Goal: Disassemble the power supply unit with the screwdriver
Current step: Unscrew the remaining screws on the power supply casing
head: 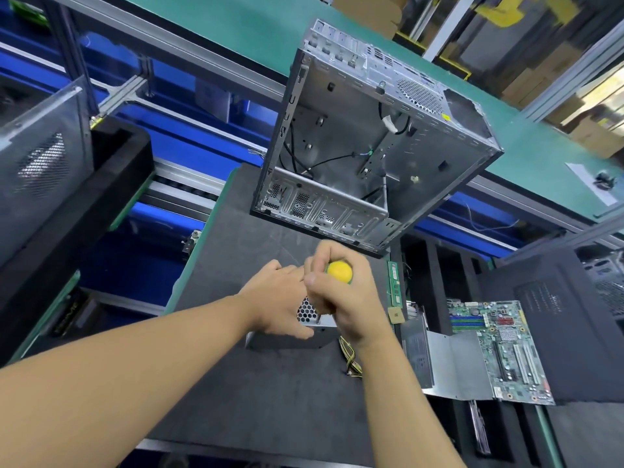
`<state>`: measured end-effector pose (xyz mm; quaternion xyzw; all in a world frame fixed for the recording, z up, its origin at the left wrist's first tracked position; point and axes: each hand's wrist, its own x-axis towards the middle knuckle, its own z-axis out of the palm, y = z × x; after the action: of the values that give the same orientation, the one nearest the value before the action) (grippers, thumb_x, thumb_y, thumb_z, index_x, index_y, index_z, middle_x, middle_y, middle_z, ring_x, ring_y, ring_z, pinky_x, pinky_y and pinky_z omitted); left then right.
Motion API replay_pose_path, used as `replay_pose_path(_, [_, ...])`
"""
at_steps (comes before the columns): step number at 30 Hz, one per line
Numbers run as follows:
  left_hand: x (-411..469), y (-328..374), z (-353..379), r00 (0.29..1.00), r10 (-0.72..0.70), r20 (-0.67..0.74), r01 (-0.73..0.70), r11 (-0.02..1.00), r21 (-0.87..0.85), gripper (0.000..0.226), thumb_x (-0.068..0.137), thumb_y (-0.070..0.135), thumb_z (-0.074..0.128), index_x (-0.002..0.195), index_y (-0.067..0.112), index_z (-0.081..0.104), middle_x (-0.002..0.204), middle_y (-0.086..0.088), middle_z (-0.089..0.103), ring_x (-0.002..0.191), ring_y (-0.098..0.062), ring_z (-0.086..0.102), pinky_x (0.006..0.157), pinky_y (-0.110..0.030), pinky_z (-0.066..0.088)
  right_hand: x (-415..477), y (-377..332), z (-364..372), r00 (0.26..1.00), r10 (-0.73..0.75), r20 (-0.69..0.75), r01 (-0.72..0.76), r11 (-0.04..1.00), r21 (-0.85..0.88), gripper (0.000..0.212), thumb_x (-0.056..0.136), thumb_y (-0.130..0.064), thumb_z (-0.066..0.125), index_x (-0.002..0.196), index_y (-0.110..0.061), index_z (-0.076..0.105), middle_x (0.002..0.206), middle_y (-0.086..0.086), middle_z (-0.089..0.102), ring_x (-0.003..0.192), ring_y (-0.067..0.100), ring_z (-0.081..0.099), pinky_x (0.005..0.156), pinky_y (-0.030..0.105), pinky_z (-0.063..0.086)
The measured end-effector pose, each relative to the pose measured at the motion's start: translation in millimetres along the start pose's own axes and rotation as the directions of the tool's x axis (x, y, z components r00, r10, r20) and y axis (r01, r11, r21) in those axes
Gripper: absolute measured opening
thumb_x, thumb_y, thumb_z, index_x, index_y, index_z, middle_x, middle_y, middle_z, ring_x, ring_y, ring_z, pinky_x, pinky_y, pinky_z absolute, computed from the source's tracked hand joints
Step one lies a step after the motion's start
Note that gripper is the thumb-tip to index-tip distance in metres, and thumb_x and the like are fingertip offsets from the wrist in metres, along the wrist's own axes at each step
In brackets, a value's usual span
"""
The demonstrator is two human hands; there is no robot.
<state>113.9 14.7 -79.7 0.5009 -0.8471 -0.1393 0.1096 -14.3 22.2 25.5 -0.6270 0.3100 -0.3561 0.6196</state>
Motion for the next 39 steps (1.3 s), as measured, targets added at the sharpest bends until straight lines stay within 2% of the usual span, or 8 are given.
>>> replay_pose_path(4, [3, -3, 4, 1.0, -0.008, -0.006, 0.009, 0.997, 0.081, 0.068, 0.066, 0.078, 0.049, 0.114, 0.029, 0.041, 0.107, 0.006, 0.05, 0.096, -0.018, 0.05, 0.075, -0.035, 0.023, 12, -10, -13, 0.993, 0.079, -0.086, -0.066, 0.988, 0.138, 0.03, 0.074, -0.01, 0.06, 0.079, -0.018, 0.032, 0.061, 0.004, 0.044, 0.046, 0.016, 0.033, 0.043, 0.031, 0.02])
replay_pose_path(8, [3, -3, 2, 1.0, 0.004, -0.025, -0.003, 0.999, 0.034, 0.071, 0.066, 0.076, 0.054, 0.115, 0.034, 0.023, 0.11, 0.004, 0.051, 0.095, -0.021, 0.052, 0.074, -0.036, 0.024, 6, -12, -10, 0.959, -0.01, -0.283, -0.035, 0.987, -0.154, 0.028, 0.076, -0.026, 0.071, 0.083, -0.015, 0.047, 0.094, -0.005, 0.063, 0.076, 0.026, 0.055, 0.066, 0.044, 0.048])
replay_pose_path(14, [2, -2, 4, 0.999, -0.034, -0.002, 0.034, 0.998, 0.056, 0.091, 0.066, 0.077, 0.046, 0.142, 0.033, 0.022, 0.116, 0.006, 0.047, 0.102, -0.017, 0.05, 0.08, -0.036, 0.027, -1, -8, 9, 0.812, -0.164, -0.56, -0.045, 0.939, -0.34, 0.006, 0.087, -0.027, 0.06, 0.082, -0.025, 0.061, 0.071, -0.003, 0.063, 0.068, 0.015, 0.064, 0.063, 0.044, 0.051])
replay_pose_path(17, [1, -2, 4, 0.999, -0.017, -0.03, 0.018, 0.999, 0.046, 0.078, 0.066, 0.075, 0.051, 0.124, 0.033, 0.021, 0.113, 0.005, 0.05, 0.1, -0.018, 0.053, 0.077, -0.035, 0.027, -1, -2, 16, 0.78, -0.206, -0.591, 0.039, 0.959, -0.282, 0.01, 0.079, -0.02, 0.055, 0.069, -0.018, 0.054, 0.059, 0.003, 0.05, 0.053, 0.021, 0.046, 0.05, 0.034, 0.04])
replay_pose_path(22, [3, -1, 5, 1.0, -0.03, -0.009, 0.031, 0.995, 0.092, 0.089, 0.067, 0.077, 0.049, 0.14, 0.032, 0.025, 0.12, 0.005, 0.048, 0.107, -0.017, 0.05, 0.08, -0.035, 0.027, 3, -4, -18, 0.965, -0.055, -0.257, 0.1, 0.981, 0.167, 0.031, 0.081, -0.024, 0.056, 0.052, -0.016, 0.047, 0.041, 0.0, 0.036, 0.035, 0.012, 0.025, 0.04, 0.02, 0.021])
replay_pose_path(26, [4, -1, 4, 0.999, -0.051, 0.017, 0.05, 0.996, 0.073, 0.097, 0.066, 0.078, 0.05, 0.147, 0.033, 0.021, 0.125, 0.007, 0.046, 0.112, -0.016, 0.049, 0.086, -0.036, 0.03, 8, -11, -40, 1.0, 0.017, 0.01, -0.019, 0.944, 0.328, 0.026, 0.08, -0.022, 0.06, 0.06, -0.012, 0.048, 0.042, -0.003, 0.039, 0.034, 0.01, 0.027, 0.04, 0.019, 0.028])
replay_pose_path(32, [4, -3, 5, 0.999, -0.035, 0.004, 0.034, 0.994, 0.102, 0.094, 0.067, 0.079, 0.046, 0.145, 0.031, 0.022, 0.122, 0.005, 0.048, 0.109, -0.017, 0.05, 0.081, -0.036, 0.027, 4, -12, -23, 0.951, 0.046, -0.306, -0.08, 0.992, -0.099, 0.018, 0.084, -0.033, 0.057, 0.078, -0.018, 0.05, 0.074, 0.005, 0.059, 0.065, 0.025, 0.055, 0.061, 0.043, 0.046])
replay_pose_path(39, [3, -2, 6, 0.999, -0.021, -0.032, 0.023, 0.996, 0.082, 0.084, 0.067, 0.075, 0.051, 0.135, 0.033, 0.027, 0.115, 0.006, 0.049, 0.102, -0.018, 0.05, 0.076, -0.034, 0.022, 2, -7, 13, 0.806, -0.144, -0.574, 0.003, 0.971, -0.24, 0.019, 0.087, -0.023, 0.05, 0.07, -0.018, 0.058, 0.064, -0.001, 0.057, 0.06, 0.018, 0.057, 0.051, 0.031, 0.044])
